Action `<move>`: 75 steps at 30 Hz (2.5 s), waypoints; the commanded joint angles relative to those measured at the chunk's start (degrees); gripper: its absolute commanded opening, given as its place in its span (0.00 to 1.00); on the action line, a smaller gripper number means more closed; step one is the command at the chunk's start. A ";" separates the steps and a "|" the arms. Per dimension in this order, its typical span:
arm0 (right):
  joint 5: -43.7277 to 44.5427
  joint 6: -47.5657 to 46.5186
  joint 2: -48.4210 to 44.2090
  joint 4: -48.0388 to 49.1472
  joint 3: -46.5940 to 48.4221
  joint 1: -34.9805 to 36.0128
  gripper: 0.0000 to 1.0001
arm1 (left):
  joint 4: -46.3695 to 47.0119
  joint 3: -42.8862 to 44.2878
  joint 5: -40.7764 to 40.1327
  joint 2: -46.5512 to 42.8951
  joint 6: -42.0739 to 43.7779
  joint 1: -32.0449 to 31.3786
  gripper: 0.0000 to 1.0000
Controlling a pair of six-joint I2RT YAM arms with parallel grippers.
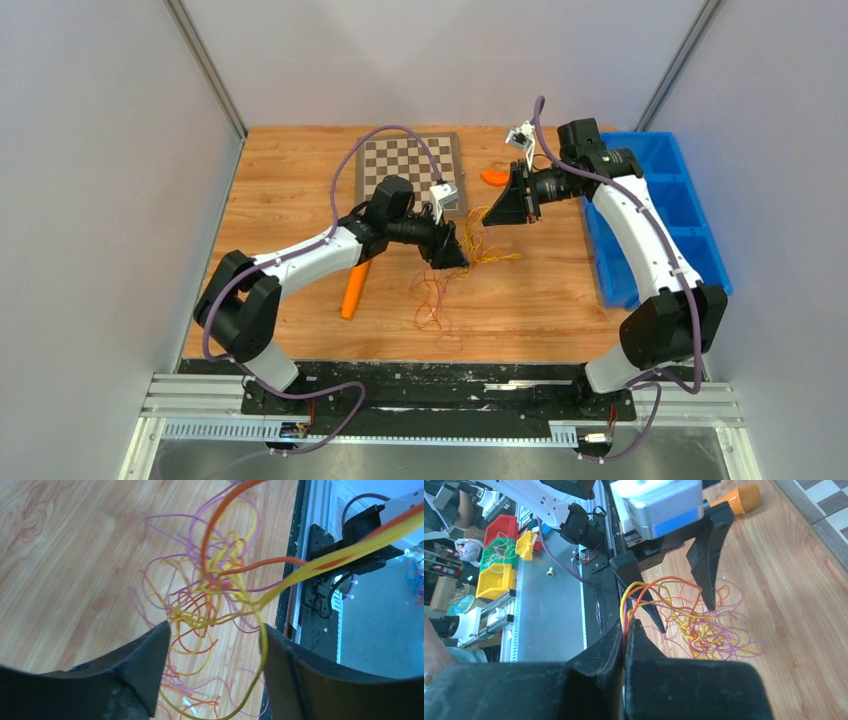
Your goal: Untangle the cables
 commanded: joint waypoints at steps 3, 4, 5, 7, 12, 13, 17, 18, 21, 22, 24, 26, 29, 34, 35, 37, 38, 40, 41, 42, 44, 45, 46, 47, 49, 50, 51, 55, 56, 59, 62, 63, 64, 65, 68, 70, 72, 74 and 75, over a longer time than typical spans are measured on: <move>-4.01 3.40 3.03 4.77 1.58 0.25 0.00 | 12.58 0.34 3.94 -0.70 -10.09 -0.51 0.64; -4.55 3.80 3.18 5.26 1.59 0.27 0.00 | 12.47 0.59 4.08 -0.31 -10.24 -0.55 0.56; -4.77 4.15 3.30 5.47 1.63 0.26 0.00 | 12.31 0.79 4.16 0.01 -10.67 -0.62 0.52; -4.96 4.75 3.19 5.96 1.63 0.24 0.00 | 12.01 1.15 3.63 0.57 -11.01 -0.51 0.40; -6.62 6.03 2.19 6.51 1.67 0.78 0.00 | 14.31 -0.48 -0.84 0.28 -12.03 -0.61 0.86; -6.74 6.08 1.98 6.66 1.67 1.15 0.00 | 14.47 -0.40 -1.11 0.36 -12.19 -0.59 0.87; -6.57 7.37 2.11 7.80 2.32 2.48 0.01 | 12.28 1.54 -1.36 1.89 -12.25 -0.67 0.65; -6.36 8.08 2.60 8.32 2.71 2.41 0.02 | 11.03 2.34 -1.01 2.33 -12.25 -0.68 0.47; -0.12 10.41 4.31 9.61 4.68 1.92 0.24 | 8.76 3.35 1.52 2.07 -12.86 -0.49 0.04; 2.67 10.76 4.68 9.74 4.80 1.43 0.44 | 8.90 2.77 2.85 0.99 -14.42 -0.15 0.02; 8.02 10.77 4.85 9.89 3.86 -0.08 0.77 | 10.92 0.77 4.67 -1.26 -17.66 0.84 0.00; 11.50 10.02 3.65 10.07 1.06 -1.61 0.90 | 11.85 -0.77 5.71 -3.18 -19.61 1.93 0.00; 14.01 9.49 0.78 12.10 -5.40 -2.36 0.97 | 11.28 -1.69 7.94 -4.85 -20.55 2.98 0.00; 15.65 9.30 -2.28 12.81 -12.10 -3.26 1.00 | 8.83 -0.66 9.32 -5.11 -21.23 4.11 0.00; 15.38 9.30 -2.69 12.83 -12.72 -4.04 1.00 | 8.30 -0.10 9.46 -4.82 -22.05 4.70 0.00; 15.31 9.45 -3.05 13.11 -13.84 -4.98 1.00 | 8.63 0.24 9.73 -4.15 -24.48 6.02 0.00; 15.34 9.75 -3.12 13.47 -14.56 -5.26 1.00 | 9.25 0.23 9.97 -3.92 -25.88 6.49 0.00; 15.50 10.46 -3.42 14.73 -16.69 -5.44 1.00 | 14.32 -0.77 10.72 -2.70 -30.88 7.97 0.00; 15.73 11.17 -3.95 15.98 -18.03 -5.49 1.00 | 15.92 -1.11 11.20 -2.36 -34.42 8.63 0.00; 16.11 12.21 -4.60 17.64 -19.37 -5.47 1.00 | 17.98 -1.40 11.45 -1.78 -35.64 8.77 0.00; 15.68 13.44 -6.21 21.68 -22.25 -5.45 1.00 | 18.86 -1.29 12.01 -1.09 -36.78 8.81 0.00; 16.00 14.38 -6.90 24.05 -23.36 -5.38 1.00 | 19.11 -1.29 12.16 -0.90 -37.26 8.68 0.00; 15.89 15.19 -7.41 25.57 -24.04 -5.34 1.00 | 20.16 -1.55 12.77 -0.47 -37.63 8.62 0.00; 15.18 15.53 -7.61 26.56 -24.44 -5.17 1.00 | 21.00 -1.86 13.16 -0.37 -38.78 8.42 0.00; 13.64 16.43 -7.66 29.74 -26.19 -4.33 1.00 | 24.34 -3.81 13.34 -0.21 -41.99 8.21 0.00; 12.30 18.20 -7.70 31.94 -27.46 -3.83 1.00 | 30.13 -6.69 11.94 -0.23 -46.25 7.76 0.00; 10.21 18.62 -7.99 33.53 -28.72 -3.23 1.00 | 33.63 -8.25 11.69 -0.30 -47.57 7.37 0.00; 11.11 16.61 -9.64 35.53 -28.52 0.98 1.00 | 31.65 -4.60 19.23 1.71 -48.52 6.49 0.00; 11.63 17.24 -9.67 36.03 -27.57 1.71 1.00 | 31.75 -3.13 21.21 2.04 -50.39 6.52 0.00; 12.02 19.40 -8.39 36.78 -24.94 2.61 1.00 | 38.61 -4.79 20.61 2.27 -54.77 6.21 0.00; 12.29 19.51 -8.20 37.03 -25.73 3.22 1.00 | 40.16 -5.40 20.10 2.17 -55.50 6.09 0.00; 12.24 19.36 -8.62 37.09 -26.68 3.56 1.00 | 39.66 -5.48 19.95 1.85 -55.10 6.09 0.00; 12.28 19.30 -9.27 37.33 -27.53 3.94 1.00 | 39.49 -5.54 19.68 1.67 -54.62 6.05 0.00; 12.38 19.51 -10.02 38.08 -28.52 4.46 1.00 | 39.23 -5.56 19.52 1.22 -54.53 6.03 0.00; 12.19 20.38 -11.57 40.53 -31.03 6.40 0.93 | 36.98 -5.07 19.48 0.22 -53.03 5.92 0.00; 11.65 20.35 -11.74 40.59 -31.15 7.05 0.73 | 34.69 -4.58 19.71 -0.47 -51.64 5.87 0.00; 12.27 19.75 -12.36 40.44 -31.20 6.88 0.40 | 32.57 -4.50 19.62 -1.29 -50.20 5.91 0.00; 14.94 19.73 -13.30 40.08 -31.24 6.56 0.03 | 29.90 -4.94 19.62 -2.63 -48.31 6.08 0.00; 16.68 19.68 -13.69 39.23 -31.24 6.17 0.00 | 26.09 -4.88 19.29 -3.98 -45.21 6.46 0.00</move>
